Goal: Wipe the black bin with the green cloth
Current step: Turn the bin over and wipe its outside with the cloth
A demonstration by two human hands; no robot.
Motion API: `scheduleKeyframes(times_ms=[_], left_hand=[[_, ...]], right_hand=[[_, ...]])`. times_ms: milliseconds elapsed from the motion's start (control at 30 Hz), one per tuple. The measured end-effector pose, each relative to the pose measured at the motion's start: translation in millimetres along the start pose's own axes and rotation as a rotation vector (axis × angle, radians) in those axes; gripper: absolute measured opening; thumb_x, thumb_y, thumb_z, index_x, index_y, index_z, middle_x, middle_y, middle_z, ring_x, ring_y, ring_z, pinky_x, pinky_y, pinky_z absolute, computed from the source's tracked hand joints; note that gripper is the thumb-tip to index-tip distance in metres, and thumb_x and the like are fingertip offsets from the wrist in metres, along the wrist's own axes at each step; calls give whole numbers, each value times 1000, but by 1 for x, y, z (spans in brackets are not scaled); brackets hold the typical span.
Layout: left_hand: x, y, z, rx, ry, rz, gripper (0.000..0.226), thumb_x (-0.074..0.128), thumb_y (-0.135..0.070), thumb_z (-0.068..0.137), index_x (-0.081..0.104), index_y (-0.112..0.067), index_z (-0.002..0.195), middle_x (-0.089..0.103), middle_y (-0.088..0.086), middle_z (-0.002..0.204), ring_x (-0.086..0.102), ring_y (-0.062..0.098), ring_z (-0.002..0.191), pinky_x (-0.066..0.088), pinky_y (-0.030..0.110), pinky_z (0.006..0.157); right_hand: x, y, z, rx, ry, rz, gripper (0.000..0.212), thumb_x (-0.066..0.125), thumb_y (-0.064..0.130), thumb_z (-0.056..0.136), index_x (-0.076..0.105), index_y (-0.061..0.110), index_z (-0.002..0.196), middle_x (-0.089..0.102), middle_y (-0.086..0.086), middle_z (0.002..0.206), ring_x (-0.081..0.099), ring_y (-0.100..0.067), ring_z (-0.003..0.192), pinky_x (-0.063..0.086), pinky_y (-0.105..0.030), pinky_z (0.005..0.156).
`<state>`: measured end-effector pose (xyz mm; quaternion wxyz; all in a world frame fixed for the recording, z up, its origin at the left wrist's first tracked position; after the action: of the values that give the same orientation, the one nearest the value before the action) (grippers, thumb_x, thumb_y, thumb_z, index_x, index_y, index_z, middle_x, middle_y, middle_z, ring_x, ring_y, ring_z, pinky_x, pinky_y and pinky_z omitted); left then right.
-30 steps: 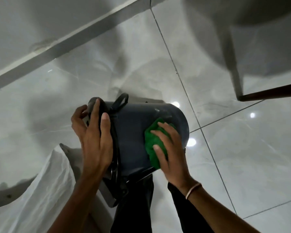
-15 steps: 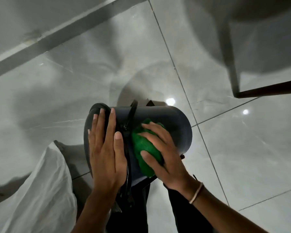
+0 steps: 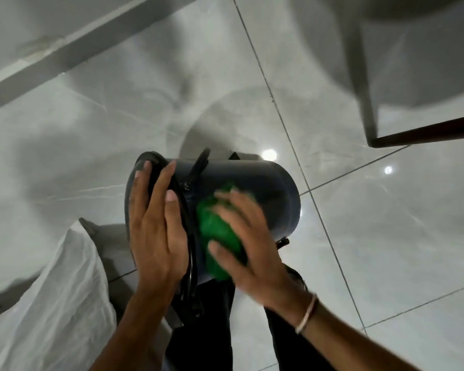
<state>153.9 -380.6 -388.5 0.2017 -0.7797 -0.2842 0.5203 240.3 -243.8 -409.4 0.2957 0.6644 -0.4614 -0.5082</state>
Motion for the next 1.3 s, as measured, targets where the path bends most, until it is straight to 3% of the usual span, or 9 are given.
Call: scheduleKeyframes(times_ms=[100,300,400,500,667,833,1000,1167,1300], left_hand=[[-4,7,3,-43,-6,-23,51,31,-30,109,53,-22,154,36,6,172,30,22,163,26,52,134],[5,-14,12,-96,12,34,62,31,-61,101,51,-36,154,34,-4,173,27,16,163,24,42,134],[8,-16,14,-142,-17,37,63,38,-61,99,49,-36,155,36,-4,172,28,14,162,20,28,124],[4,-8,15,-224,-88,-19,60,38,-50,101,51,-28,155,43,-1,167,35,15,157,21,20,119],[6,-6,-6,-320,-157,-88,53,38,-38,107,49,-23,157,42,11,166,35,24,157,27,34,127],[12,-15,-2,-378,-154,-57,45,36,-22,114,51,-31,155,36,10,169,34,26,159,11,10,126],[21,-39,-1,-323,-157,-49,44,36,-15,113,55,-19,153,47,19,159,40,33,151,32,48,126],[24,-34,-35,-352,-213,-96,44,37,-13,112,53,-9,152,42,24,162,39,39,152,32,49,128],[37,-43,-50,-278,-122,-84,53,30,-32,108,52,-19,154,26,17,173,24,35,163,24,59,132]], right_hand=[[13,-17,-56,-18,22,-67,45,55,33,103,46,32,148,32,9,166,24,-18,161,24,-46,132],[-36,-101,-20,672,-454,199,52,46,35,101,45,18,150,47,1,144,41,-19,140,36,-49,124],[-44,-85,16,617,-478,196,43,57,29,100,58,14,140,56,-1,138,47,-21,135,39,-50,120],[-26,-22,36,227,-265,92,41,58,38,97,64,18,133,59,8,138,50,-16,138,36,-47,123],[-8,-3,4,-166,-43,-55,42,56,44,100,61,21,135,55,-2,149,44,-21,149,31,-46,126],[-65,-96,39,420,-283,50,41,65,34,97,65,11,131,61,-3,127,57,-23,127,47,-43,112],[-66,-72,85,399,-38,89,43,73,38,88,70,23,128,68,4,132,64,-23,126,50,-36,111],[-34,2,51,-58,105,69,43,69,31,76,70,23,119,70,8,125,64,-14,120,45,-26,111],[-70,-73,74,278,-11,30,41,66,33,79,77,15,113,76,-6,111,70,-26,105,54,-38,98]])
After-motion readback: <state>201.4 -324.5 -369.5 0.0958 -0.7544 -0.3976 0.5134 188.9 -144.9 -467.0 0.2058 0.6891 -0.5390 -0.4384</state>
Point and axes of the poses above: each hand's wrist, its own z-axis towards the middle knuckle, its own x-axis out of the palm, y = z × x, the point moved 6 cm from there along z, towards the middle knuckle
